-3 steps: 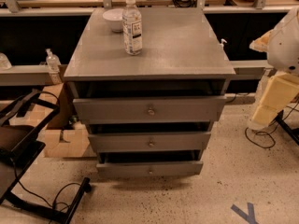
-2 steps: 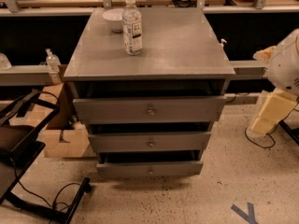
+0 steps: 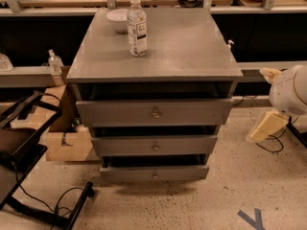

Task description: Open bottom drawer

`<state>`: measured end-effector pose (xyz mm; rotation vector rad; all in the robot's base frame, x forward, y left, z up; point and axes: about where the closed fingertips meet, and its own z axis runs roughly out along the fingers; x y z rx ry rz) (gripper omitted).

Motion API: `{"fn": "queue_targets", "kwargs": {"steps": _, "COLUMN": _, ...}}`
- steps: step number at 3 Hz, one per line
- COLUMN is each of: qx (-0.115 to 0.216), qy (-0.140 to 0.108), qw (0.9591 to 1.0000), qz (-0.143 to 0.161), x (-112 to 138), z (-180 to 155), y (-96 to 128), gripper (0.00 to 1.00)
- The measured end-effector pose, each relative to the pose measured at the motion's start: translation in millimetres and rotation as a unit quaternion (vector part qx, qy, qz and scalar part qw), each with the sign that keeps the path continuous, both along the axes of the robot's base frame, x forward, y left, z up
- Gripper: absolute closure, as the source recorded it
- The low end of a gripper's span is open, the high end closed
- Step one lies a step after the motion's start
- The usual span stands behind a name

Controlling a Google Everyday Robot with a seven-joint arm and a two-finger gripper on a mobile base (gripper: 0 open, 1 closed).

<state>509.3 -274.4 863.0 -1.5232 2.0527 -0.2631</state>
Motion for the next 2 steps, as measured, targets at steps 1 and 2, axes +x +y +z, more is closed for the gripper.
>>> {"fn": "queue_targets", "kwargs": {"steps": 1, "qx": 0.023, "qy": -0.091, "qw": 0.9955, "qz": -0.015, "x": 59.0, "z": -9.7, "y": -11.2, "gripper": 0.00}}
{"fn": "queue_targets", "kwargs": {"steps": 2, "qx": 0.021, "qy": -0.082, "qw": 0.9964, "qz": -0.011, "x": 56.3, "z": -18.1, "y": -8.6, "gripper": 0.00}}
